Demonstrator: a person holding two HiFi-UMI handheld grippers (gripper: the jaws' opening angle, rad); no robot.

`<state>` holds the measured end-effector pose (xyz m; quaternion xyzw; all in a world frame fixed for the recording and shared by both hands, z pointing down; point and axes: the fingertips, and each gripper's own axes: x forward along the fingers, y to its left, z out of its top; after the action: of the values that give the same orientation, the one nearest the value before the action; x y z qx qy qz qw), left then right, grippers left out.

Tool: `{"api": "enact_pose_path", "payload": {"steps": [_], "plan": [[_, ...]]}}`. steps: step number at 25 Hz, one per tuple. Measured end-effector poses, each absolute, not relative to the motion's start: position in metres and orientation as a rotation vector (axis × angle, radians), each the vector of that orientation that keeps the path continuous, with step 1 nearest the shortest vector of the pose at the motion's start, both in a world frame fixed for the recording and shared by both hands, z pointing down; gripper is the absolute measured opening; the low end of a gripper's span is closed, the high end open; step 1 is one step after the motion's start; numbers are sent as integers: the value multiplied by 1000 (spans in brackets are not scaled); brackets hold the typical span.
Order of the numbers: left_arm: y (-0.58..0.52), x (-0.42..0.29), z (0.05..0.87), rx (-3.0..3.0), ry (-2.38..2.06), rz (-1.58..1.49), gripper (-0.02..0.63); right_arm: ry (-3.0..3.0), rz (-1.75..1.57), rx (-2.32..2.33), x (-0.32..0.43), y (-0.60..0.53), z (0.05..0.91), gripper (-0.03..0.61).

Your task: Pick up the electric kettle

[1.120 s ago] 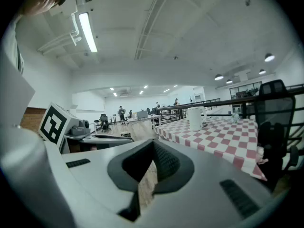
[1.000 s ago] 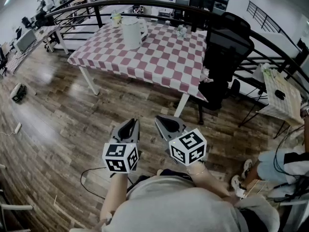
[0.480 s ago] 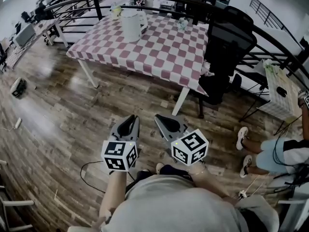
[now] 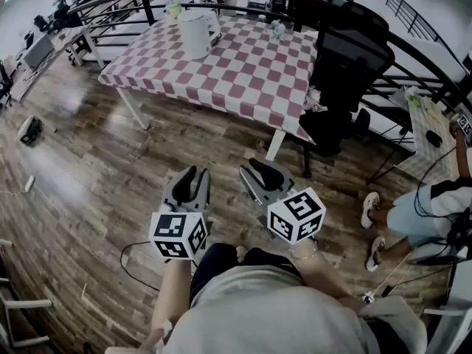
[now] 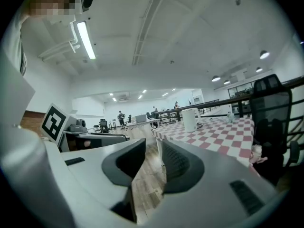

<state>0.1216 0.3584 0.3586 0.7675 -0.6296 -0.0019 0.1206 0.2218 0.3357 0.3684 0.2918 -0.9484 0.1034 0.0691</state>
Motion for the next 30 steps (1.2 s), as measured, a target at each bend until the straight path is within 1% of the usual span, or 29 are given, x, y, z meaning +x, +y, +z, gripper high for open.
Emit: {"api": "enact_pose_path", "payload": {"steps": [2,9,14,19,30], "plan": [[360,123,359,2219,-1849,3,135,-2842,324,874,227,334,372,120],[347,119,378,2129,-1848,2,192,-2850,371,801,221,320,387,138],[320,110,386,2119,-1822,-4,206,-2831,359,812,212,291,391,147],[273,96,398,2165,-1762,26,212,-2816,337,819,184,252,394,147],[157,-5,374,2233,-1749,-21,212,-2788,295,910,95,142,383,147]]}}
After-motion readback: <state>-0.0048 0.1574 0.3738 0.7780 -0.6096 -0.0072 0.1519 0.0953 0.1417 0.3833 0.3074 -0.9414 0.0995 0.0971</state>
